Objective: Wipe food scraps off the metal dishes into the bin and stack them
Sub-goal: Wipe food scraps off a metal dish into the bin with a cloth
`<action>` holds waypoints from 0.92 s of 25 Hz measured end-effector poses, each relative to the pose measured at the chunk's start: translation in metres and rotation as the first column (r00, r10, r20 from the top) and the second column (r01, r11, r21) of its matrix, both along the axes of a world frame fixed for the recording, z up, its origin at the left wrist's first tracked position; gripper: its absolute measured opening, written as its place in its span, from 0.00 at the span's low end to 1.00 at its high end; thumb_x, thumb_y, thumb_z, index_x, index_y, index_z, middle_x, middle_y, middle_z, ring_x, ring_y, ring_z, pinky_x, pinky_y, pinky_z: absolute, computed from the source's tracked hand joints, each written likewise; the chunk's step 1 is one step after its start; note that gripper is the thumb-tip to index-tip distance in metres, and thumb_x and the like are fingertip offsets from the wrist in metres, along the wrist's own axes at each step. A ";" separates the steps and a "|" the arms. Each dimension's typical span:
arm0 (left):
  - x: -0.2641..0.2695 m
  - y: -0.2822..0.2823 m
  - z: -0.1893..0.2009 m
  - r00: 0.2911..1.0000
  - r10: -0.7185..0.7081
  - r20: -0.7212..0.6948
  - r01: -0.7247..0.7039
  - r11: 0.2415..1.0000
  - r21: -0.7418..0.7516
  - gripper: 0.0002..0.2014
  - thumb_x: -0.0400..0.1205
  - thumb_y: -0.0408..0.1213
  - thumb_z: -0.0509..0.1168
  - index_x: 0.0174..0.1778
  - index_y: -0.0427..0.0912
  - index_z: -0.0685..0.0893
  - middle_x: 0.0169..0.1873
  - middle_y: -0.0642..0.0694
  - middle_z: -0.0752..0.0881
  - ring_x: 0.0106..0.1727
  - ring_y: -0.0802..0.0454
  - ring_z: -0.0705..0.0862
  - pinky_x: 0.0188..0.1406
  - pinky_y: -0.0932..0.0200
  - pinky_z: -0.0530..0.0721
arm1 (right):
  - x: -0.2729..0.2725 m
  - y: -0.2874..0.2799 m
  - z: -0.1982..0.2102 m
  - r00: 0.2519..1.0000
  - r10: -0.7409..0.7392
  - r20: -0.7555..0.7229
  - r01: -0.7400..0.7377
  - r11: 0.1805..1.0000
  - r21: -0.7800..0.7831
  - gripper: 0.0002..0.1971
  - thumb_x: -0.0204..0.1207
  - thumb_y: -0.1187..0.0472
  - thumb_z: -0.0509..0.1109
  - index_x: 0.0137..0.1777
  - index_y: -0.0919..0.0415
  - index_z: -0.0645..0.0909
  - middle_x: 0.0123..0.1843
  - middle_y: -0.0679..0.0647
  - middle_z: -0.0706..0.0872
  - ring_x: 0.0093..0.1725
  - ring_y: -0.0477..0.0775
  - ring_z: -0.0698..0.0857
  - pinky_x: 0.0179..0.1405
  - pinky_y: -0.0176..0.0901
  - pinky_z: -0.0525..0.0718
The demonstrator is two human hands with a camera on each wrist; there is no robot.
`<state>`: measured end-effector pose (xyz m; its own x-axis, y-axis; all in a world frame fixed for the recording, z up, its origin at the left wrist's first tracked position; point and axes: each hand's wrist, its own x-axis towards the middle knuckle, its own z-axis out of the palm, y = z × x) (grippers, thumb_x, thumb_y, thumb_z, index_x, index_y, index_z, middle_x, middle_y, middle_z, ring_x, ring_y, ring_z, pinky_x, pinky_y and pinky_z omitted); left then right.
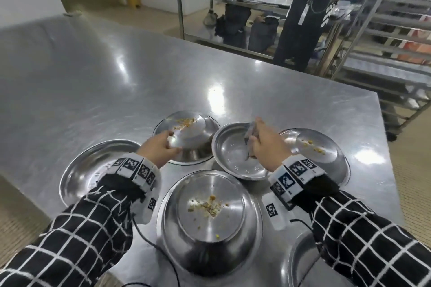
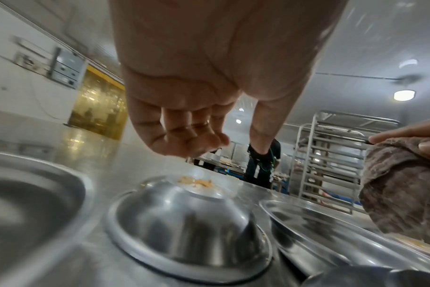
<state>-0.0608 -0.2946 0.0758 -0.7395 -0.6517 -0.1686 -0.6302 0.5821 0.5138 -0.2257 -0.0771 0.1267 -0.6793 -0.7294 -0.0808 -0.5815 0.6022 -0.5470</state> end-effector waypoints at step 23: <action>0.236 -0.087 -0.071 0.885 0.465 -0.004 -0.369 0.707 0.603 0.42 0.70 0.52 0.70 0.79 0.54 0.59 0.60 0.44 0.83 0.55 0.45 0.85 0.62 0.43 0.82 | 0.174 -0.214 -0.092 0.980 0.057 0.190 -0.121 0.932 0.341 0.15 0.81 0.63 0.63 0.65 0.68 0.79 0.60 0.60 0.83 0.59 0.59 0.83 0.61 0.46 0.81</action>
<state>0.1754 -0.3811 0.0047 -0.4616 -0.7153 -0.5247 -0.6271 -0.1553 0.7633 -0.0514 -0.2910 0.0348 -0.5649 -0.6903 -0.4521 -0.5562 0.7232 -0.4093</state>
